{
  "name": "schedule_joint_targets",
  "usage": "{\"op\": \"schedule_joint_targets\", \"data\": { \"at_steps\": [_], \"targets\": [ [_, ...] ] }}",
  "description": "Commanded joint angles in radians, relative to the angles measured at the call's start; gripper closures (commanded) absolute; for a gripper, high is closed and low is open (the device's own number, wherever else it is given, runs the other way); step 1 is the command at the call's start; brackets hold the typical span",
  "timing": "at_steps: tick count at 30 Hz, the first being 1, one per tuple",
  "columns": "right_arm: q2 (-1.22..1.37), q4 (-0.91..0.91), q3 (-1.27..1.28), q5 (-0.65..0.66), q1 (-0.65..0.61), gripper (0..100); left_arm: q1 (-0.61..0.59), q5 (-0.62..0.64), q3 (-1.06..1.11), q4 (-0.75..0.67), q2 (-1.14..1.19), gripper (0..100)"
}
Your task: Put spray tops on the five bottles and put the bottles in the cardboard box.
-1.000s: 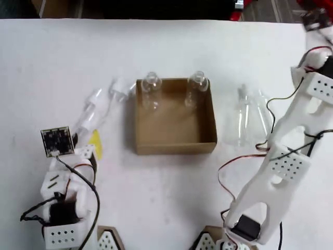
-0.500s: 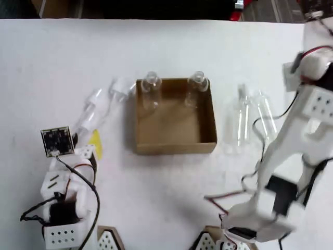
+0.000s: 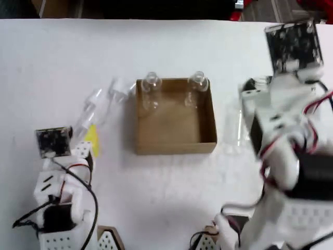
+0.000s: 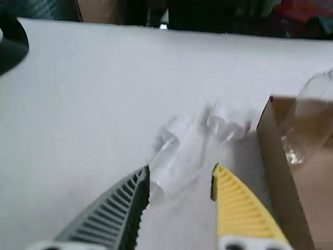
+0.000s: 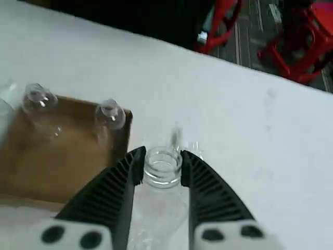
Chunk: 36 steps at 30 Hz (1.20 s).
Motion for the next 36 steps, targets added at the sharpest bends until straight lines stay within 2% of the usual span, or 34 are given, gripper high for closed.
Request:
{"op": "schedule_joint_targets", "data": {
  "at_steps": [1, 4, 6, 10, 16, 21, 24, 29, 32, 36],
  "targets": [
    [-0.071, -0.068, 0.003, -0.092, -0.153, 98.3, 0.010, -0.017, -0.262, 0.057, -0.010, 81],
    [-0.071, -0.101, -0.002, -0.193, -0.223, 98.3, 0.013, -0.021, -0.442, 0.127, -0.010, 79],
    [-0.077, -0.162, -0.002, -0.258, -0.254, 98.3, 0.031, -0.021, -0.551, 0.181, -0.010, 73],
    [-0.079, -0.305, 0.002, -0.342, -0.317, 98.3, 0.173, -0.021, -0.707, 0.284, -0.008, 62],
    [-0.076, -0.374, 0.049, -0.356, -0.417, 98.3, 0.466, -0.023, -0.824, 0.304, -0.008, 67],
    [-0.077, -0.378, 0.146, -0.359, -0.427, 98.3, 0.625, -0.023, -0.822, 0.331, -0.007, 67],
    [-0.079, -0.386, 0.187, -0.356, -0.495, 98.3, 0.708, -0.023, -0.787, 0.336, -0.007, 67],
    [-0.099, -0.341, 0.210, -0.339, -0.638, 98.3, 0.727, -0.025, -0.643, 0.285, -0.008, 67],
    [-0.119, -0.302, 0.212, -0.275, -0.705, 98.3, 0.688, -0.025, -0.585, 0.235, -0.008, 67],
    [-0.154, -0.234, 0.212, -0.253, -0.734, 98.3, 0.618, -0.025, -0.506, 0.152, -0.008, 67]
  ]
}}
